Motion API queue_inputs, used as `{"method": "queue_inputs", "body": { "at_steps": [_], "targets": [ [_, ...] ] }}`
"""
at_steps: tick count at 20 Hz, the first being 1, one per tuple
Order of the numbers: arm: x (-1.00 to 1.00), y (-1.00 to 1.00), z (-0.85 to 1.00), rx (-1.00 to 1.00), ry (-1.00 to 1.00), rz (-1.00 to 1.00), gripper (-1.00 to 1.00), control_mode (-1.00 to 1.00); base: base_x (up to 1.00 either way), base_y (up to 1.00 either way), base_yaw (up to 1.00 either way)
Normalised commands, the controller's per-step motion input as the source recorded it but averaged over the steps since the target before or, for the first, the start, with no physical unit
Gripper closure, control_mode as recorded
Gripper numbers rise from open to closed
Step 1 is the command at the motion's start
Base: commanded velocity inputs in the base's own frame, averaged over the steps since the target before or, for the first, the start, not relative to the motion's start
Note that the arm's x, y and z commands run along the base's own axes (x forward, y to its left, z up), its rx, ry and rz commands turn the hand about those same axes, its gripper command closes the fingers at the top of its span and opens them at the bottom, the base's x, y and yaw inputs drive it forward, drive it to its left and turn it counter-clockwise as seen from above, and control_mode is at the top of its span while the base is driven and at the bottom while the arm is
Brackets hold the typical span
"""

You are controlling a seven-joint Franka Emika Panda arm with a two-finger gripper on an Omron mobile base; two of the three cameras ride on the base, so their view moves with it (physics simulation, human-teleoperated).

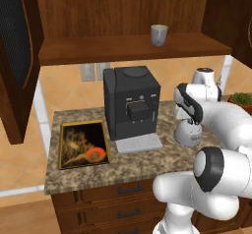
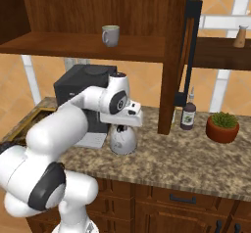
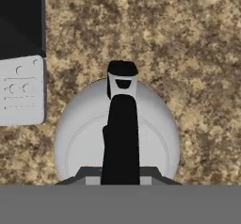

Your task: Pick the kettle from the counter and place it on the tray. Then pick the mug from the cabinet and place it on the tray. Then close the cabinet doors.

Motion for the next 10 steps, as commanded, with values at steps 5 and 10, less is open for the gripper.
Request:
{"method": "queue_inputs", "body": {
  "at_steps": [5, 10],
  "targets": [
    [-0.19, 0.47, 0.74, -0.16, -0.19, 0.05, 1.0, -1.0, 0.0, 0.0, 0.0],
    [-0.36, 0.37, 0.6, -0.17, -0.16, 0.09, 1.0, -1.0, 0.0, 0.0, 0.0]
  ]
}}
